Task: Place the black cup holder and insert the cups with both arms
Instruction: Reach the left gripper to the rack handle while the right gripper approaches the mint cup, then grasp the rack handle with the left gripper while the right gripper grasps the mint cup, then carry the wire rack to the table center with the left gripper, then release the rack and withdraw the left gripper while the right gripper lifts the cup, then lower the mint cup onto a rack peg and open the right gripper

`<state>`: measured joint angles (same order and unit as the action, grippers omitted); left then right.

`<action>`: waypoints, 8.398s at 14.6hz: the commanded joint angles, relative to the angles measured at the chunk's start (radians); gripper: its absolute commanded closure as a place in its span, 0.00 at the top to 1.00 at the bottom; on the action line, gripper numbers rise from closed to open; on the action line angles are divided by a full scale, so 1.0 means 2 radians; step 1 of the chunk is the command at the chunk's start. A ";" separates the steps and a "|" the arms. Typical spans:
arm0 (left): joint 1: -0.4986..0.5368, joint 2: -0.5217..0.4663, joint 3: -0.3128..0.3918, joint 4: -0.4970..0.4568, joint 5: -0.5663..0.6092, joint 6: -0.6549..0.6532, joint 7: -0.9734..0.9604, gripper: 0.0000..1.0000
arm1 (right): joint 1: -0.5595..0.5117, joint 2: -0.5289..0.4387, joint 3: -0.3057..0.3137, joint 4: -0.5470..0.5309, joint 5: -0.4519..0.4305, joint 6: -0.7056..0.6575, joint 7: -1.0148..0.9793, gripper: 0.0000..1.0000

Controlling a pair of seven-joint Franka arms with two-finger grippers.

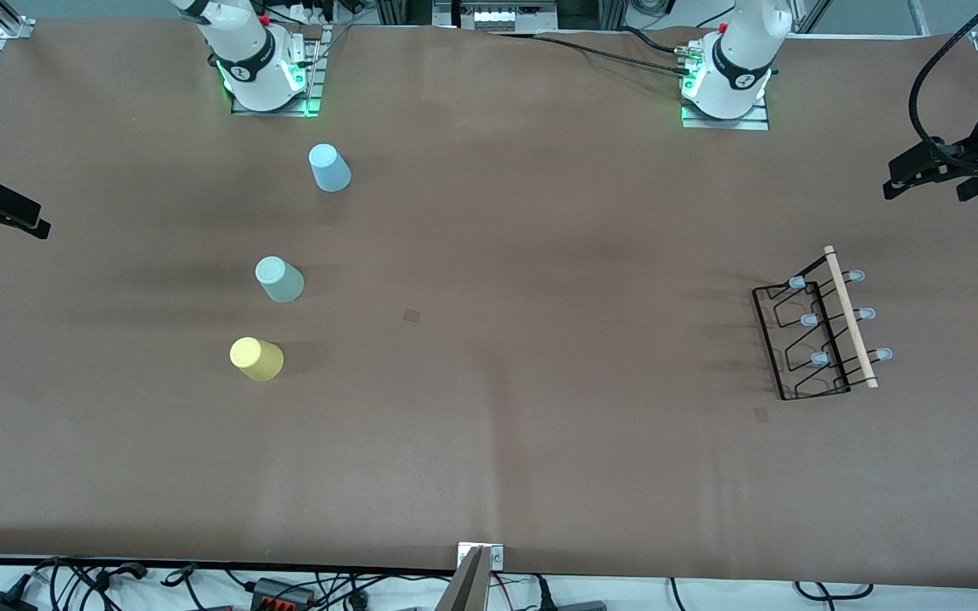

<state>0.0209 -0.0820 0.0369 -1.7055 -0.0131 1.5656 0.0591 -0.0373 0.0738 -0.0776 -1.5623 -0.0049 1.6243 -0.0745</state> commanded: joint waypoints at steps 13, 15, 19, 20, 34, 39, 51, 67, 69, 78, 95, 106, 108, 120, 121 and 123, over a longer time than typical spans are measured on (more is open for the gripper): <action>-0.005 0.027 0.005 0.029 0.022 -0.131 0.000 1.00 | 0.008 0.037 0.008 0.005 0.008 -0.056 0.000 1.00; -0.003 0.038 0.008 0.036 0.021 -0.164 0.002 1.00 | 0.009 0.042 0.009 -0.010 0.009 -0.067 0.003 1.00; 0.032 0.092 0.010 0.060 0.029 -0.165 0.019 1.00 | 0.024 0.008 0.009 -0.144 0.009 0.063 0.010 1.00; 0.043 0.101 0.010 0.047 0.035 -0.146 0.017 1.00 | 0.024 -0.005 0.009 -0.194 0.010 0.118 0.010 1.00; 0.056 0.109 -0.022 -0.201 0.033 0.319 0.023 0.82 | 0.112 -0.004 0.016 -0.331 0.012 0.314 0.187 1.00; 0.056 0.132 -0.022 -0.199 0.033 0.332 0.023 0.40 | 0.134 0.033 0.016 -0.330 0.012 0.375 0.229 1.00; 0.052 0.130 -0.070 -0.108 0.033 0.207 0.016 0.01 | 0.147 0.055 0.015 -0.370 0.011 0.426 0.280 1.00; -0.217 0.295 -0.176 0.075 0.033 0.197 -0.380 0.01 | 0.149 0.079 0.016 -0.405 0.011 0.476 0.281 0.68; -0.245 0.310 -0.176 0.083 0.030 0.199 -0.398 0.01 | 0.149 0.079 0.016 -0.405 0.011 0.476 0.281 0.45; -0.263 0.327 -0.174 0.083 0.042 0.227 -0.402 1.00 | 0.146 0.021 0.016 -0.346 0.006 0.373 0.224 0.24; 0.048 0.212 -0.175 0.111 0.042 -0.024 -0.062 1.00 | 0.245 0.056 0.194 -0.117 0.031 0.249 0.693 0.23; 0.089 0.133 -0.176 0.006 0.064 0.039 0.000 1.00 | 0.309 0.153 0.194 -0.078 -0.047 0.253 0.803 0.23; 0.089 0.135 -0.175 0.053 0.064 -0.003 0.019 1.00 | 0.310 0.157 0.194 -0.082 -0.047 0.260 0.802 0.39; -0.002 -0.007 -0.015 0.021 -0.003 0.005 0.057 1.00 | 0.242 0.113 0.080 -0.073 -0.036 0.123 0.441 1.00; -0.016 -0.006 -0.014 0.021 0.010 0.003 0.050 1.00 | 0.221 0.110 0.070 -0.077 -0.036 0.119 0.386 1.00; -0.019 0.002 -0.018 0.016 0.026 0.000 0.048 1.00 | 0.162 0.101 0.063 -0.097 -0.037 0.125 0.276 1.00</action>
<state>0.0112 -0.0859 -0.0044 -1.6363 0.0077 1.5368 0.1750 0.3828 0.3064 0.0476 -1.7056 -0.0822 1.8727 0.6651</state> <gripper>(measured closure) 0.000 0.000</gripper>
